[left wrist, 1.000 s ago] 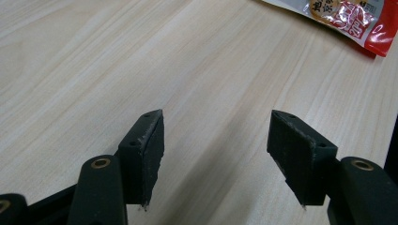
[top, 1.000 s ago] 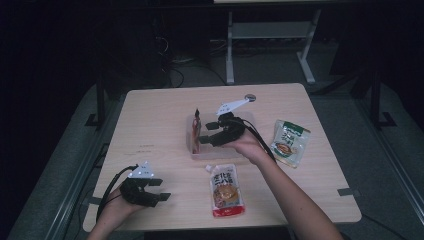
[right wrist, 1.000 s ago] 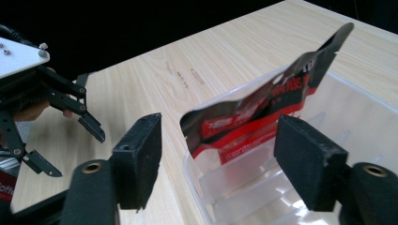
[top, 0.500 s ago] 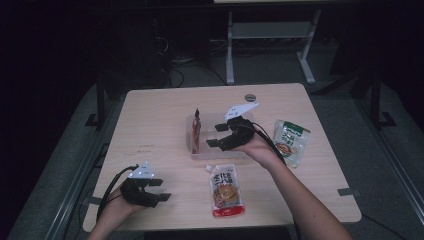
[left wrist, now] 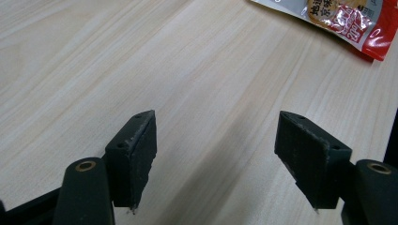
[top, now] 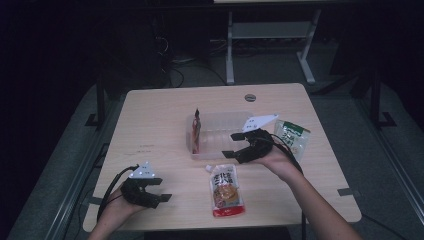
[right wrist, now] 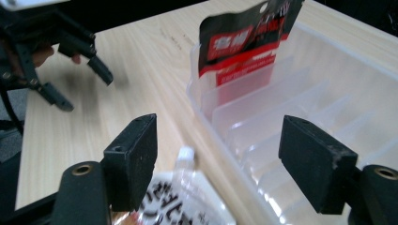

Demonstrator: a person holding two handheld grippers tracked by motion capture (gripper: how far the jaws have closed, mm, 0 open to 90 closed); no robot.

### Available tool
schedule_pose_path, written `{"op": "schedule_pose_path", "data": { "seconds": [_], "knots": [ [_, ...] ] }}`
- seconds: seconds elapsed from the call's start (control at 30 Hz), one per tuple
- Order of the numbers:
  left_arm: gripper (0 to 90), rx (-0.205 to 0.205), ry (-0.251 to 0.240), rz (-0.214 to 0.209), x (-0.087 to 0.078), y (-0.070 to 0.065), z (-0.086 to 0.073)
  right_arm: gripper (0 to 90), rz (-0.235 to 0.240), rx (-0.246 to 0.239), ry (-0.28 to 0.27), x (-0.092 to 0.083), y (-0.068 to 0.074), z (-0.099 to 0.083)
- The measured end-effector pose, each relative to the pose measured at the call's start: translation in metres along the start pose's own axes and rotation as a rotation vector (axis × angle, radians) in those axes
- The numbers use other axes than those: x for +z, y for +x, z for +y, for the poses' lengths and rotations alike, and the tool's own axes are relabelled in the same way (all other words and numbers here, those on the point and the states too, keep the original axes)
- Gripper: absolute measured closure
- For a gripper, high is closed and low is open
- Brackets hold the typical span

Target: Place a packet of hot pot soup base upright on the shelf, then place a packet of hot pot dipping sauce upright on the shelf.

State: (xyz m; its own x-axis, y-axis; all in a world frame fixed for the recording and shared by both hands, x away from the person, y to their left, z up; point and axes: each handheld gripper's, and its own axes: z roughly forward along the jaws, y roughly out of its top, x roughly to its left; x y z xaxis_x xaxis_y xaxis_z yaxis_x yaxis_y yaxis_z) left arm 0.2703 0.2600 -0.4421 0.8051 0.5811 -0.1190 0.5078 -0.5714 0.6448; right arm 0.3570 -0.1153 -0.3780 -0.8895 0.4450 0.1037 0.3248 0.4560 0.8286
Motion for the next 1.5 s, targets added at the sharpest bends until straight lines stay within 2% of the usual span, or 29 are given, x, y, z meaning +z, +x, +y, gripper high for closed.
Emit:
{"op": "schedule_pose_path", "data": {
  "seconds": [0.23,0.27,0.57,0.7,0.87,0.93,1.1,1.23,1.33,1.5],
  "knots": [
    [29.2,0.011,-0.001,0.007,-0.001,-0.002,0.001,26.5,-0.018,0.012,0.014,-0.019,0.007,-0.020],
    [29.2,0.010,-0.001,0.009,-0.001,-0.001,0.001,26.4,-0.021,0.024,0.013,-0.024,0.008,-0.028],
    [29.2,0.013,0.002,0.010,-0.001,-0.002,0.001,25.8,-0.043,0.056,0.046,-0.041,0.012,-0.057],
    [29.4,-0.005,-0.002,0.009,0.000,-0.003,0.001,25.4,-0.057,0.065,0.059,-0.048,0.014,-0.070],
    [30.9,-0.008,-0.005,0.003,0.002,-0.005,0.003,24.3,-0.083,0.079,0.088,-0.058,0.016,-0.089],
    [34.1,-0.016,-0.016,-0.007,0.004,-0.008,0.006,24.0,-0.100,0.107,0.099,-0.063,0.015,-0.100],
    [38.6,0.004,-0.051,-0.029,0.013,-0.016,0.021,22.8,-0.104,0.129,0.102,-0.068,0.014,-0.111],
    [49.9,0.010,-0.081,-0.056,0.024,-0.026,0.038,22.4,-0.105,0.132,0.104,-0.068,0.014,-0.113],
    [58.7,0.054,-0.080,-0.085,0.033,-0.036,0.053,22.2,-0.106,0.135,0.099,-0.067,0.015,-0.113],
    [68.3,0.072,-0.067,-0.143,0.055,-0.054,0.074,22.1,-0.106,0.127,0.095,-0.066,0.015,-0.112]
  ]
}}
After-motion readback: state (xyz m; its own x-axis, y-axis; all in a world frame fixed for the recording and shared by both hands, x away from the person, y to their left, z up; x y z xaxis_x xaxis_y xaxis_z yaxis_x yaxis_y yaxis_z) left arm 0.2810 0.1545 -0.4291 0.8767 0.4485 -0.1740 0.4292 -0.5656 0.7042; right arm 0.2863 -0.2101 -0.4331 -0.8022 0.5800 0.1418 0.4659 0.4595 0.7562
